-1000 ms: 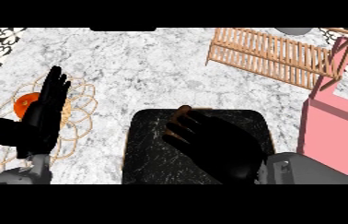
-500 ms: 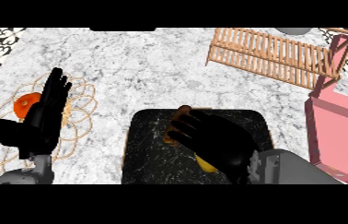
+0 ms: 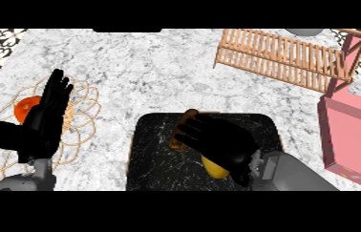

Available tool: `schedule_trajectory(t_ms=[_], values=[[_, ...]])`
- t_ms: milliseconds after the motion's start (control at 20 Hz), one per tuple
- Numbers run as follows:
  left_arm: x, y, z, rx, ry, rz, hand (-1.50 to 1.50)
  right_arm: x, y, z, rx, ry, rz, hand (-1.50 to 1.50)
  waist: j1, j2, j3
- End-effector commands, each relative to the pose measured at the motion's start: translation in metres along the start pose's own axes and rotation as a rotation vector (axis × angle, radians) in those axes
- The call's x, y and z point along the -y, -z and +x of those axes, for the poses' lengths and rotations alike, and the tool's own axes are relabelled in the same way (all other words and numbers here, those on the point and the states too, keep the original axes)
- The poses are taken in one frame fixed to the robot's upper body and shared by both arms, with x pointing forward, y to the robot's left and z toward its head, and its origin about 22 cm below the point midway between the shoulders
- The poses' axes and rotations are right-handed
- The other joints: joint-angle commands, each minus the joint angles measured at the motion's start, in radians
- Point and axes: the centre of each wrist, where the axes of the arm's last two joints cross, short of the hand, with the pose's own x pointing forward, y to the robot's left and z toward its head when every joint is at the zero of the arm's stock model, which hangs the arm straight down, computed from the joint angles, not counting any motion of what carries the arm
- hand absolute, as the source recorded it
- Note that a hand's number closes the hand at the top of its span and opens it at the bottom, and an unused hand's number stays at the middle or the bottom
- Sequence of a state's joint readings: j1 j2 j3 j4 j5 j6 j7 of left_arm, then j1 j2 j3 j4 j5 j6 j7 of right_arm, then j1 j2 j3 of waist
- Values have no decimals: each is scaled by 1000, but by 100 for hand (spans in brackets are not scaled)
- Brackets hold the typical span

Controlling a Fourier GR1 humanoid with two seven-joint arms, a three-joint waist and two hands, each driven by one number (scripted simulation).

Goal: Pick the lemon from the tray and place it in the tiered shelf

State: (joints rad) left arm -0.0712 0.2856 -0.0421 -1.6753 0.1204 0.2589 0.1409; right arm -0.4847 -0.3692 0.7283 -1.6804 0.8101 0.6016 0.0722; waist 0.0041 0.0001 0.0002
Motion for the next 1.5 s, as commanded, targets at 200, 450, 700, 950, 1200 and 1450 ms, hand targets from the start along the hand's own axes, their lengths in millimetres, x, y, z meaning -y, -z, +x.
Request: schedule_trajectory(t_ms=[200,450,700,950,1200,1450], values=[[-14,-1,6,7,2,-3,0,-20,-3,-10,29,5,-3,-150,-2,-1,0],[7,-10,3,17,4,1,0,-36,34,9,2,11,57,-150,0,-1,0],[-11,10,5,10,8,3,0,-27,31,-20,39,-66,68,150,1,1,0],[-1,9,3,-3,9,10,0,-53,29,-19,86,-155,-44,150,0,1,0],[-5,5,10,1,3,7,0,-45,32,-6,-80,10,-118,150,-2,0,0],[-17,-4,-6,-20,11,75,0,-73,1,-67,-786,374,-182,150,-94,0,-1]])
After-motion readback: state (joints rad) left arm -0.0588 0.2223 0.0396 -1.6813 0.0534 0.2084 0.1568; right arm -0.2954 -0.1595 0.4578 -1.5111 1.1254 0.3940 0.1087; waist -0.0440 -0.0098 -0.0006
